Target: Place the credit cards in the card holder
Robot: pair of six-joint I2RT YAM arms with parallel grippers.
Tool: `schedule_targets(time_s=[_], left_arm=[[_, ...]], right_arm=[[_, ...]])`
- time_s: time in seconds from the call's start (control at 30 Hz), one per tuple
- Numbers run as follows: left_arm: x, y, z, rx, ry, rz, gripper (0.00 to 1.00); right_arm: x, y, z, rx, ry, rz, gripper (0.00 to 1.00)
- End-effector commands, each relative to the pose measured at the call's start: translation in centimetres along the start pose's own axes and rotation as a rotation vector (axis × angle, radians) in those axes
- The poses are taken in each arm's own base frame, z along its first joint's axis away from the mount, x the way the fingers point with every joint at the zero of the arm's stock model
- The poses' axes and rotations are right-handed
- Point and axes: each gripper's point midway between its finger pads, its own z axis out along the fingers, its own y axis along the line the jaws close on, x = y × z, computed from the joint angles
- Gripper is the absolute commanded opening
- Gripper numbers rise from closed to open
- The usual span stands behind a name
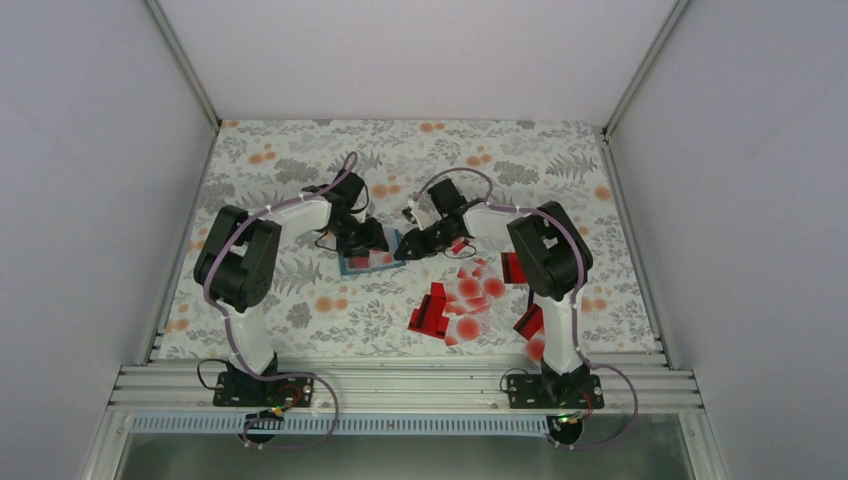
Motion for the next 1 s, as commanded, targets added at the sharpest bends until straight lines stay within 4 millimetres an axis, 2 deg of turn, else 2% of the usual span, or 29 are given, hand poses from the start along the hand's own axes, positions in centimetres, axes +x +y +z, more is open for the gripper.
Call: schedule_targets(time_s=[0.0, 0.5, 0.73, 0.97], left_arm=[[-0.2, -1.6, 0.5, 0.05, 0.009, 0.008, 0.56], [-0.6, -4.1, -0.2, 0.165, -0.01, 0.019, 0.56], [0.2, -3.8, -1.0, 0.151, -0.016, 0.018, 0.56], [-0.2, -4.4, -2.9, 0.127, -0.05, 0.079, 0.56]], right_arm=[[6.3, -5.3, 2.6, 0.173, 0.161, 0.11, 0.3], [5.8, -4.8, 2.3, 0.17, 0.147, 0.097, 0.29], [4.2, -3.6, 0.9, 0.173, 0.12, 0.089, 0.3], [2.4, -2.1, -0.9, 0.182, 0.085, 0.074, 0.32]])
